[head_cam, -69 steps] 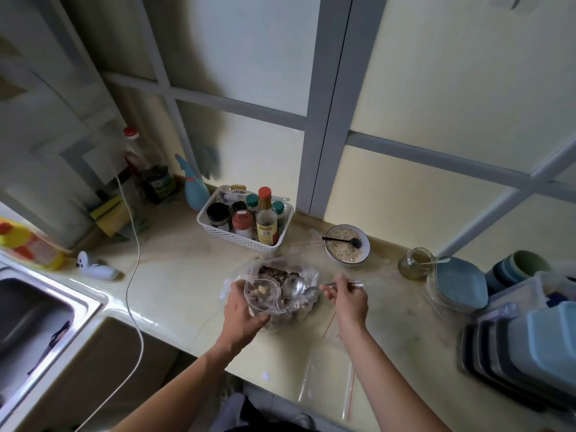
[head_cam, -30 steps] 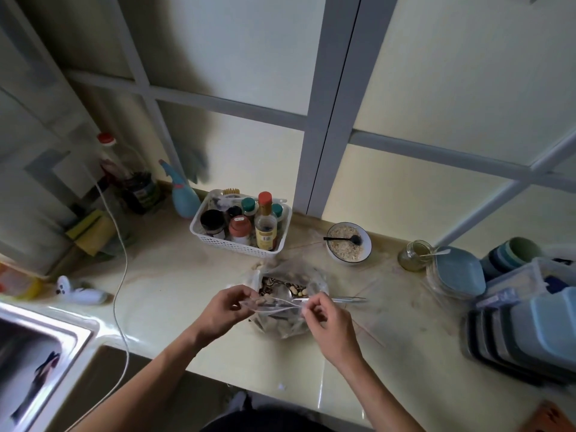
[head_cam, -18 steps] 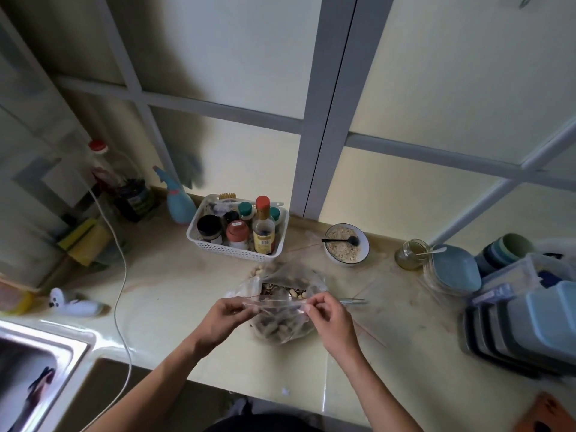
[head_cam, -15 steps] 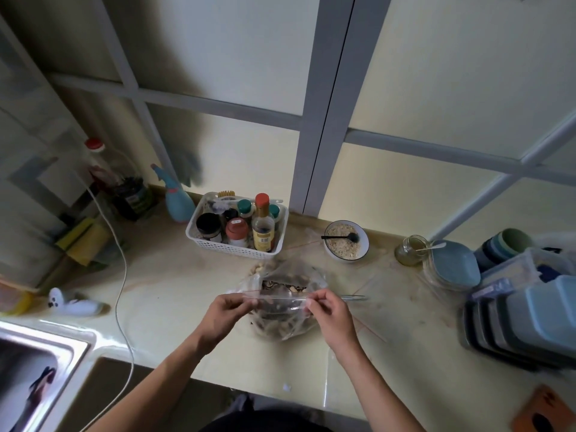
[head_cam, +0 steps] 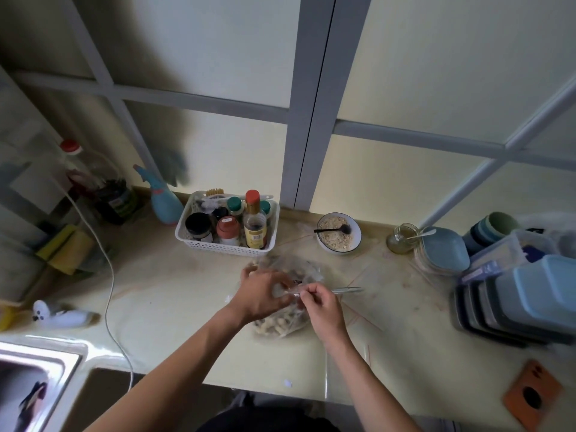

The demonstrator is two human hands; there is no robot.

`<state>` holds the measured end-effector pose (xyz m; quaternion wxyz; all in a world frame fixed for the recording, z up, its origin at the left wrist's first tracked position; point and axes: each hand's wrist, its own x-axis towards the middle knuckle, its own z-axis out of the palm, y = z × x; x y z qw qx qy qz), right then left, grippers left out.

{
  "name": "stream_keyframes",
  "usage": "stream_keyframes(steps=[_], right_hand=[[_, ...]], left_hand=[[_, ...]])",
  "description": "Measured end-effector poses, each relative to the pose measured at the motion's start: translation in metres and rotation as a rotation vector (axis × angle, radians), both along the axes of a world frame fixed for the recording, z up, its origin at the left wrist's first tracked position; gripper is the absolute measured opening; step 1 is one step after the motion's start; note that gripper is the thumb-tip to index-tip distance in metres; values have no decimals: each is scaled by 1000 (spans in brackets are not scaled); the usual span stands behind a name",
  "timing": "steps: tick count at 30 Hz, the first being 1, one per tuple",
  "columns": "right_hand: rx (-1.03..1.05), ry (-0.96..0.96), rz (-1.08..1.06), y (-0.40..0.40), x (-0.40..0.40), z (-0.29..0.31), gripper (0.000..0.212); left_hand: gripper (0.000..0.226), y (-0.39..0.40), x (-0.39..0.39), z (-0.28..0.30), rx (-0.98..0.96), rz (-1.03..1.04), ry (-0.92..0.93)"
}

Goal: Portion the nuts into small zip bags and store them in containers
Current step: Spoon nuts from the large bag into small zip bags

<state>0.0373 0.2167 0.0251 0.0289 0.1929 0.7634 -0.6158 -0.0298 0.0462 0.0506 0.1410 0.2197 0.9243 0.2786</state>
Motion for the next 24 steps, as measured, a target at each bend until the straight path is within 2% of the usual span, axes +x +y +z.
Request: stream_keyframes(steps=[3,7,10,19,24], right_hand=[[37,14,6,0,0,-2,11],[83,50,1,-2,1,-3,8],[94,64,-3,-3,0,-5,8],[61,33,21,0,-5,-10,12],[106,21,53,1,-8,-7,12]], left_hand=[[49,5,-2,-2,37,-5,-34],[22,4,-6,-6,109,-12,-118],[13,6,-5,-5,197,40,-198],[22,13,-10,-5,215,53,-231],[11,19,-10,-9,242,59,-221]])
